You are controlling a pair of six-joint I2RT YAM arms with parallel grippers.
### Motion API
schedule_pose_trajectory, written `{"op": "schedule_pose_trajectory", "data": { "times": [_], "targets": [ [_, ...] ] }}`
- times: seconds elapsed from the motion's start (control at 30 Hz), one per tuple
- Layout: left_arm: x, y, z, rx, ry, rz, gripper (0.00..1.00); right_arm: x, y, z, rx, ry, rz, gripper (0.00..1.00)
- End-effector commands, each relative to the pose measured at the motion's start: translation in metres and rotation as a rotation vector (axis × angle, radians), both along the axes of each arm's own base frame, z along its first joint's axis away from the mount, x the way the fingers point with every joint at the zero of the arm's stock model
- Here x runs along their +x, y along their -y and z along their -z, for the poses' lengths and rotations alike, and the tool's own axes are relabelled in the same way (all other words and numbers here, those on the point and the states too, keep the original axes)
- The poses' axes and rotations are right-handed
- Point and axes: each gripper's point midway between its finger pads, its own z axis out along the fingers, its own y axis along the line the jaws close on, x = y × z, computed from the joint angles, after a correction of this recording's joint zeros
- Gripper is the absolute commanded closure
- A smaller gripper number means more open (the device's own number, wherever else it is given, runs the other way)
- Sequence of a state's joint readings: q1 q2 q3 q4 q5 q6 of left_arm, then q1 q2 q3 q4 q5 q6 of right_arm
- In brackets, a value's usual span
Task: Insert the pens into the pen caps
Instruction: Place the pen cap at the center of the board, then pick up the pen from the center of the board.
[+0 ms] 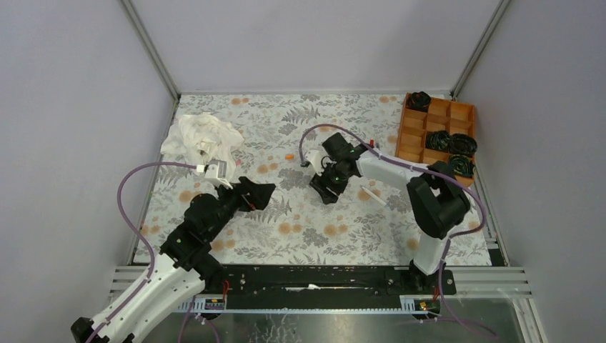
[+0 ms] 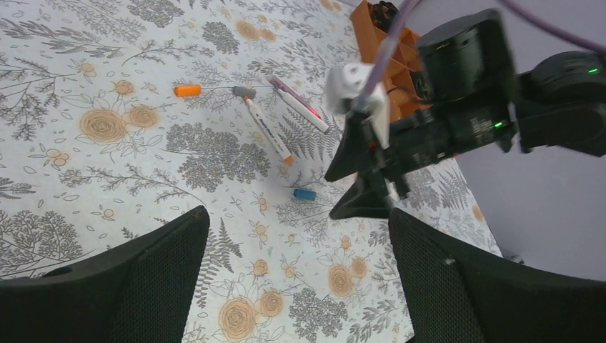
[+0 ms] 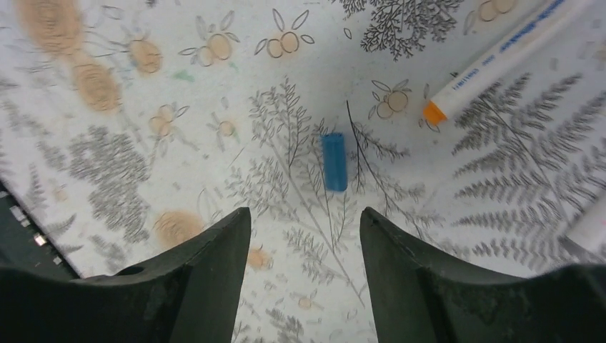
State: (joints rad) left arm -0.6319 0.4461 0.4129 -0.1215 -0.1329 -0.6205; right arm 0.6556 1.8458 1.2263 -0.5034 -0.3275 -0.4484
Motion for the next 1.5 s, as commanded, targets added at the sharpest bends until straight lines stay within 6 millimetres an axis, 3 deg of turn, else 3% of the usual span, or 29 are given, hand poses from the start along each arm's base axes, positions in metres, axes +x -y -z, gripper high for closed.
{"op": "schedule_pose_trajectory", "data": {
  "times": [0.0,0.1,0.27,0.37,0.53,0.7,0.8,0.93,0.97,1.07,1.2,1.3,1.4,1.47],
  "targets": [
    [-0.001,0.005,-0.025,-0.077,0.064,0.025,0.01,0.009,0.005,-0.087,0.194,0.099,-0.022,0.35],
    [-0.005,0.014,-0.03,-0.124,0.07,0.07,0.01,0.011,0.032,-0.111,0.303,0.105,0.002,0.35],
    [-0.01,0.032,-0.03,-0.215,0.078,0.159,0.01,0.007,0.075,-0.116,0.439,0.076,0.102,0.33],
    [-0.009,0.041,-0.022,-0.205,0.062,0.196,0.01,0.0,0.077,-0.109,0.44,0.064,0.086,0.32],
    [-0.004,0.06,-0.001,-0.162,-0.044,0.255,0.01,0.009,0.082,-0.096,0.4,0.036,0.121,0.33],
    [0.005,0.076,0.026,-0.287,-0.249,0.222,0.05,0.015,0.082,-0.097,0.441,-0.03,0.218,0.36],
    [0.012,0.086,0.046,-0.392,-0.394,0.179,0.21,0.022,0.09,-0.096,0.413,0.003,0.257,0.37],
    [0.025,0.103,0.068,-0.404,-0.533,0.155,0.68,0.027,0.095,-0.096,0.397,0.006,0.291,0.41],
    [0.026,0.108,0.076,-0.391,-0.566,0.151,0.76,0.027,0.095,-0.094,0.392,0.0,0.295,0.42],
    [0.03,0.12,0.09,-0.331,-0.613,0.128,0.81,0.03,0.103,-0.084,0.343,0.002,0.319,0.44],
    [0.037,0.125,0.083,-0.239,-0.563,0.119,0.8,0.035,0.121,-0.068,0.233,0.028,0.338,0.44],
    [0.045,0.12,0.064,-0.151,-0.45,0.129,0.75,0.038,0.136,-0.057,0.152,0.077,0.353,0.43],
    [0.058,0.106,0.031,-0.054,-0.293,0.109,0.68,0.037,0.147,-0.044,0.078,0.087,0.358,0.43],
    [0.062,0.096,0.003,-0.025,-0.177,0.092,0.56,0.034,0.151,-0.033,0.034,0.076,0.357,0.44]
  ]
}}
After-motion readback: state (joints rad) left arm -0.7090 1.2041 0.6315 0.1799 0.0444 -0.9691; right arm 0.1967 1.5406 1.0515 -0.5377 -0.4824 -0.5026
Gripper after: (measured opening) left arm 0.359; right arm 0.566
